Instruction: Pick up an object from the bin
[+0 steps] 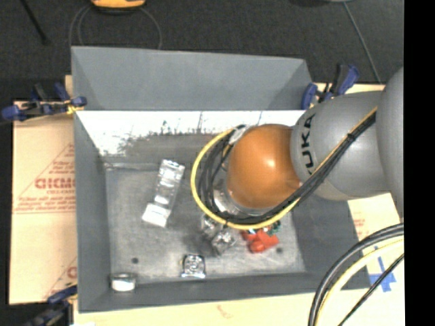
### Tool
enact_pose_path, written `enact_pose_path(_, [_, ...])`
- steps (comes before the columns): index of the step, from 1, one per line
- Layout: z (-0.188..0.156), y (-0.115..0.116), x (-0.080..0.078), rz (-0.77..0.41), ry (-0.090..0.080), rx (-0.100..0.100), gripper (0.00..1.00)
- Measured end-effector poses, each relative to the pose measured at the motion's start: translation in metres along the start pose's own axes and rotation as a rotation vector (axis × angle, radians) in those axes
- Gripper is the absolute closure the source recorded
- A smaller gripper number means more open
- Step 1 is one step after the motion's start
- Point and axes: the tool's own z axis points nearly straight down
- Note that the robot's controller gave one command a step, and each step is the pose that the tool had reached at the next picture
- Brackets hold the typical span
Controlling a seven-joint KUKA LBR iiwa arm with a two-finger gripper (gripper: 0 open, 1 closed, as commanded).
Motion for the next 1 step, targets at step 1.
enact_pose_path(1, [-0.112, 0.0038, -0.0041, -0.05, -0.003, 0.003, 1.0])
